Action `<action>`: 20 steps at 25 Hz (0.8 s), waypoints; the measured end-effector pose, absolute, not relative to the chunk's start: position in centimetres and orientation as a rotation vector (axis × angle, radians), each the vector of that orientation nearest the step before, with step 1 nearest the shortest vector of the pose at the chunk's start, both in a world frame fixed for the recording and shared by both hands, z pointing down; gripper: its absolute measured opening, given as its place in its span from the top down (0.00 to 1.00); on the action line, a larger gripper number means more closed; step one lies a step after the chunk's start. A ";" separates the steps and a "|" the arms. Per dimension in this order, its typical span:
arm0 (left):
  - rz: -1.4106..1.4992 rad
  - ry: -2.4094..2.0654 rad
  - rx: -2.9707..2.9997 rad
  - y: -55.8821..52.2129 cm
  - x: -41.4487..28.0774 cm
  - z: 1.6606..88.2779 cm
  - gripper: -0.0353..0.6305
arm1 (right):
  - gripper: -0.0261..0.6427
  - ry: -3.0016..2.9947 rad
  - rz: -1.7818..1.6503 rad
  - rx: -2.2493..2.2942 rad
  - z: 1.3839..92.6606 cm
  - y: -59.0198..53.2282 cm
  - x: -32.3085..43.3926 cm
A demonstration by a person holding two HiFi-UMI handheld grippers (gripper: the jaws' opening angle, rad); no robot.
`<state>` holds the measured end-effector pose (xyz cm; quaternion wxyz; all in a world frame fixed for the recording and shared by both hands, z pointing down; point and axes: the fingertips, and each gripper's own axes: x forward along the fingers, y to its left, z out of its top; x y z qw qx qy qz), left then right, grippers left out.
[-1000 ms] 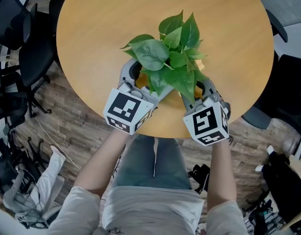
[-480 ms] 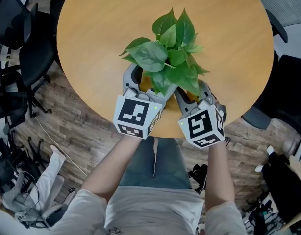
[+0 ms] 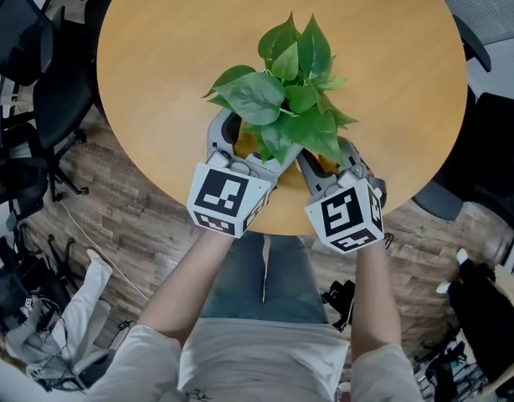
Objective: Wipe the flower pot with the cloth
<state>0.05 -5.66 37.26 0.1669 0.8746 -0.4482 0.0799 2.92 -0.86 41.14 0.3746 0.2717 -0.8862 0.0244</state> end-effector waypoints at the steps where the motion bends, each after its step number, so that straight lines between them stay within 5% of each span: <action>1: 0.227 -1.253 2.508 -5.5 0.1 37.3 0.26 | 0.88 -2.268 0.061 0.695 41.1 -0.9 3.0; 20: 0.371 -0.731 2.799 -4.6 -4.2 38.8 0.26 | 0.88 -2.265 0.090 0.716 41.2 -1.6 3.9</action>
